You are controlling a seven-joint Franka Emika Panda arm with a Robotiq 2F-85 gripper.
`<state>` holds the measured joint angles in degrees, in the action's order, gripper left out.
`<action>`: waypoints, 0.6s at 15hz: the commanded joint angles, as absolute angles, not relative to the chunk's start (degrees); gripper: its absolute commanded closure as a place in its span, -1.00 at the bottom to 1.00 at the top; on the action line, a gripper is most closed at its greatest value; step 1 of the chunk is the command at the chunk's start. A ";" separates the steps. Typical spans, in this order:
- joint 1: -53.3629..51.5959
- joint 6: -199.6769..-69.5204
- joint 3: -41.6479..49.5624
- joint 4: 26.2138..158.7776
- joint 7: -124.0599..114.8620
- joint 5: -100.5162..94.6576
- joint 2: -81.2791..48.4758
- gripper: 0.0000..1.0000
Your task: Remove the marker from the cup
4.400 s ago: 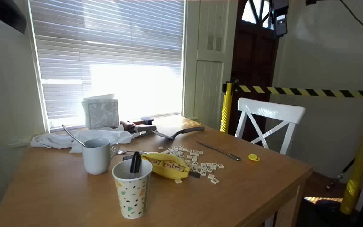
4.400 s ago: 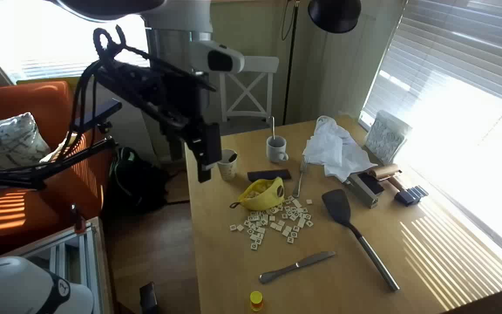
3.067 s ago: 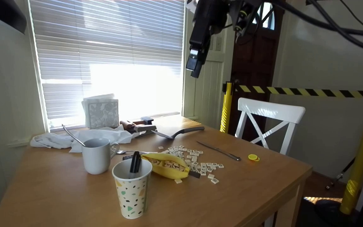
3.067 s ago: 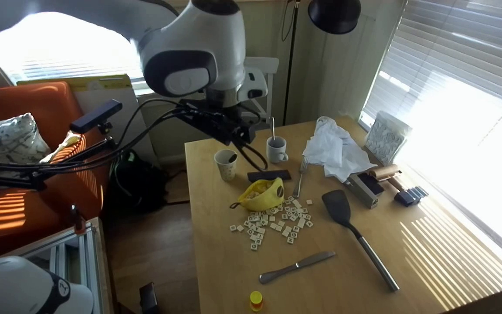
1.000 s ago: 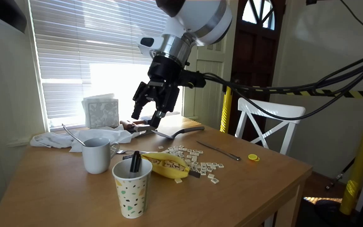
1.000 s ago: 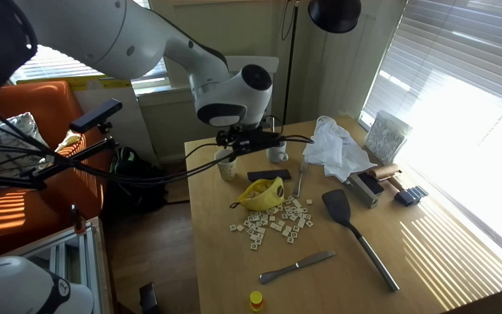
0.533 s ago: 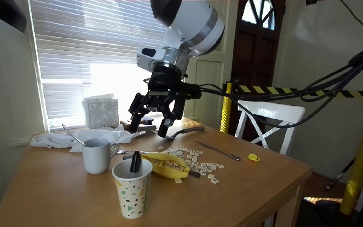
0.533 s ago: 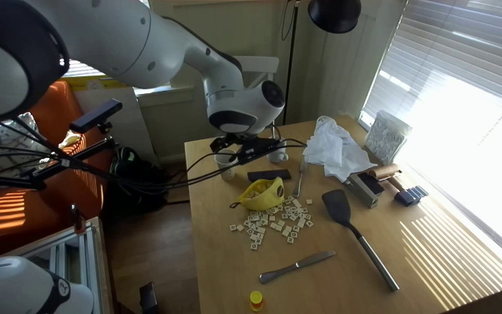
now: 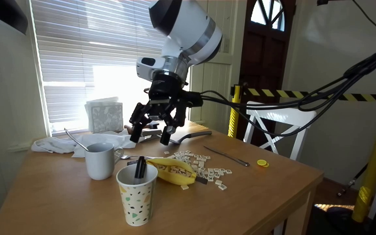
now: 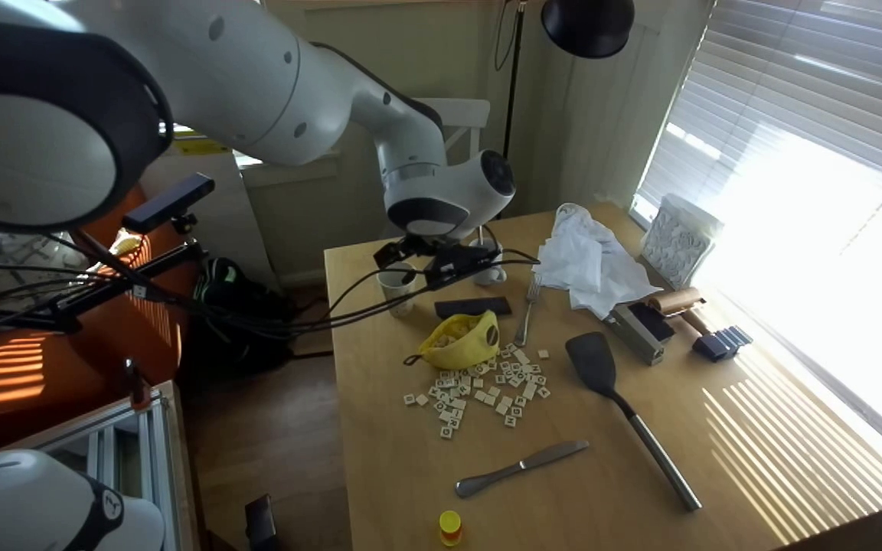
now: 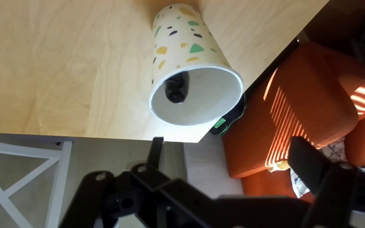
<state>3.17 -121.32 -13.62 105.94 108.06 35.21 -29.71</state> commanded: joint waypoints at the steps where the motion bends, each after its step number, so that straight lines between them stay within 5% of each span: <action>1: 1.54 -120.02 -11.95 101.77 104.97 32.35 -32.65 -1.00; 9: 1.37 -120.65 -11.98 98.73 102.27 29.26 -36.13 -0.87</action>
